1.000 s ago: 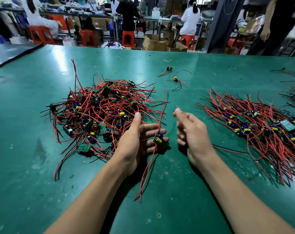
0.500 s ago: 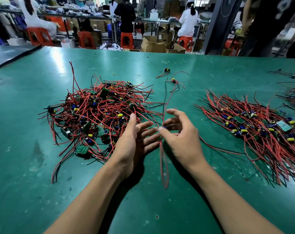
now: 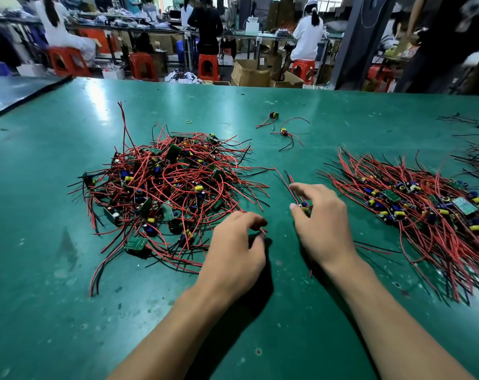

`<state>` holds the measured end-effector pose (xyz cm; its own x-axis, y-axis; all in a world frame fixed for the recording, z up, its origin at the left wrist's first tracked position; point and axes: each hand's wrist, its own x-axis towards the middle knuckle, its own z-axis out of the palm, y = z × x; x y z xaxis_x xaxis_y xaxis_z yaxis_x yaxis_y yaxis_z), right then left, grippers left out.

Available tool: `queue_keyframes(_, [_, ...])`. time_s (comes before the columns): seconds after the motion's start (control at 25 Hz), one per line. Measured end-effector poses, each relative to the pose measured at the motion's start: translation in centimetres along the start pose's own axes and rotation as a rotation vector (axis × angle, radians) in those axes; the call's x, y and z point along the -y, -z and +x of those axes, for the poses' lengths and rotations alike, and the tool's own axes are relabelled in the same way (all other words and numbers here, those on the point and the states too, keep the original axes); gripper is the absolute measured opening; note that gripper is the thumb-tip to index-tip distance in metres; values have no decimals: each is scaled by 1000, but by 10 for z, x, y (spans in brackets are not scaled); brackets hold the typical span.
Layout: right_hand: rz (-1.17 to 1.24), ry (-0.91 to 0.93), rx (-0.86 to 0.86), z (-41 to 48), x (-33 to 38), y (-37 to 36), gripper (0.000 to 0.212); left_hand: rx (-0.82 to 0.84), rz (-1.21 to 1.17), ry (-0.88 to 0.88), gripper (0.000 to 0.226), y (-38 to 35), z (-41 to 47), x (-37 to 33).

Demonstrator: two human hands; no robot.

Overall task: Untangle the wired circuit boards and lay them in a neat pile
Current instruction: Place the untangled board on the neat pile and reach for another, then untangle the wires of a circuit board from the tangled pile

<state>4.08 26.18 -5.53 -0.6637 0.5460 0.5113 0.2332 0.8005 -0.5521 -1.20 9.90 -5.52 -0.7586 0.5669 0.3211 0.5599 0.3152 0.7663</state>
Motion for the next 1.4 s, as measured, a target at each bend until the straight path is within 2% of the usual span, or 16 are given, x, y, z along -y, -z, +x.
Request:
queue_keyframes(0.08, [84, 50, 98, -2, 6, -3, 33, -54, 146, -74, 26, 2, -2, 0])
queue_keyframes(0.2, [18, 7, 246, -6, 5, -8, 26, -146, 332, 0, 32, 10, 1, 5])
queue_keyframes(0.32, [-49, -68, 187, -5, 1, -4, 25, -96, 401, 106, 46, 12, 4, 10])
queue_keyframes(0.4, [-76, -85, 156, -4, 1, -2, 26, -82, 408, 135, 47, 12, 6, 11])
queue_keyframes(0.56, [-100, -33, 212, -9, 14, -3, 25, -92, 427, 121, 25, 10, 11, 13])
queue_keyframes(0.68, [-205, -15, 240, -11, 18, -3, 24, -169, 287, 75, 21, 11, 11, 16])
queue_keyframes(0.8, [-275, -53, 257, -12, 20, 0, 27, -222, 148, -54, 17, 12, 10, 15])
queue_keyframes(1.0, [11, 75, 482, -8, 25, 4, 25, -269, 75, -382, 12, 4, 6, 2])
queue_keyframes(1.08, [130, 94, 503, -13, 28, 3, 7, -278, 77, -513, 10, 1, 3, -3])
queue_keyframes(1.16, [173, -59, 593, -11, 34, 8, 29, -250, 155, -587, 9, -3, -1, -9])
queue_keyframes(1.2, [194, -141, 645, -10, 35, 9, 29, -243, 177, -613, 9, -4, -3, -11])
queue_keyframes(1.28, [329, -163, 637, -7, 37, 8, 17, -250, 168, -686, 11, -7, -4, -14])
queue_keyframes(1.32, [466, -223, 632, -11, 45, 6, 22, -259, 155, -726, 12, -8, -5, -15])
queue_keyframes(1.36, [646, -371, 681, -20, 53, -4, 27, -272, 146, -752, 14, -9, -4, -16])
queue_keyframes(1.4, [807, -404, 681, -23, 63, 5, 24, -292, 139, -763, 16, -10, -4, -16])
